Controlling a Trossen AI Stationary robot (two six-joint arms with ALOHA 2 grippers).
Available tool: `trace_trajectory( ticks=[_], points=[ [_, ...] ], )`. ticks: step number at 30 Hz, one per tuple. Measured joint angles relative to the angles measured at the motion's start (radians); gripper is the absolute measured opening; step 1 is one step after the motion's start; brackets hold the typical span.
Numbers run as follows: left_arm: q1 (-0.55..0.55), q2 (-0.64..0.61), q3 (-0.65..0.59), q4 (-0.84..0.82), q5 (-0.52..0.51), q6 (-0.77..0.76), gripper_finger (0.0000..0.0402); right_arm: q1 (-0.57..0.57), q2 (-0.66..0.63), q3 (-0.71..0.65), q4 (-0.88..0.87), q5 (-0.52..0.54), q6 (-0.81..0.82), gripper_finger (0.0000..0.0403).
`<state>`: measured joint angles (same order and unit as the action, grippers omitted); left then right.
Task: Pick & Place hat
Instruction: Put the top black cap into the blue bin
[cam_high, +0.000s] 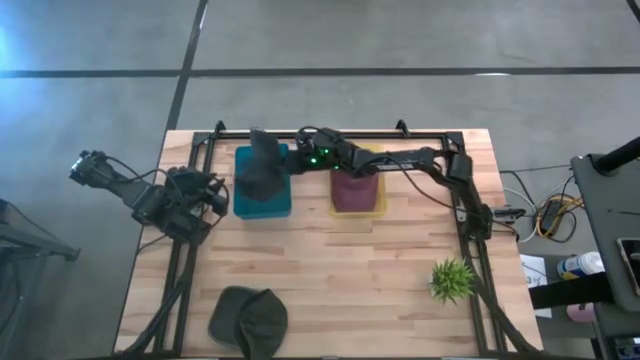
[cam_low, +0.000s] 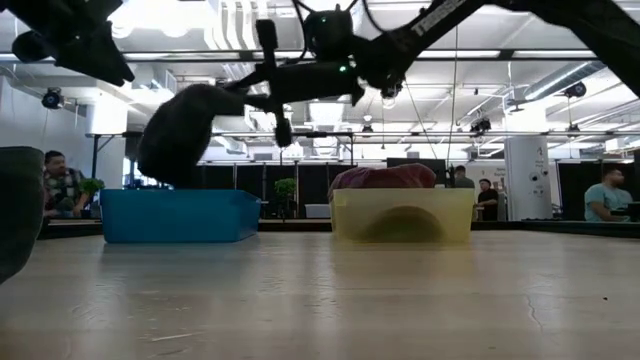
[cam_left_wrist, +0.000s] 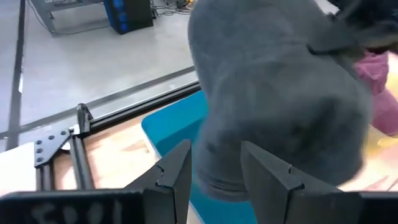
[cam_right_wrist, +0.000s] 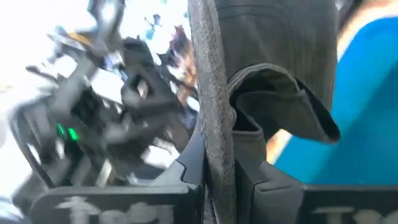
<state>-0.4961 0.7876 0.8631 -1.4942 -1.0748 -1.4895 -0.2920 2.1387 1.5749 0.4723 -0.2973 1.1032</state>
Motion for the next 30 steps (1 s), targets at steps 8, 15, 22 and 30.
trace_trajectory(
  ticks=[8, 15, 22, 30],
  points=[
    [0.0, 0.004, 0.0, 0.091, 0.021, -0.013, 0.0131, -0.05, -0.095, -0.055, -0.222, -0.106, -0.131, 0.0029],
    [0.0, 0.028, 0.0, 0.205, 0.022, 0.003, 0.0131, -0.087, 0.014, 0.002, -0.203, -0.159, -0.115, 0.0029],
    [0.0, 0.069, 0.0, 0.204, 0.022, -0.005, 0.0131, -0.068, 0.134, 0.132, -0.193, -0.277, -0.052, 0.0029],
    [0.0, 0.103, 0.0, 0.21, 0.022, -0.009, 0.0131, -0.077, 0.277, 0.252, -0.203, -0.376, 0.061, 0.0031]
  ],
)
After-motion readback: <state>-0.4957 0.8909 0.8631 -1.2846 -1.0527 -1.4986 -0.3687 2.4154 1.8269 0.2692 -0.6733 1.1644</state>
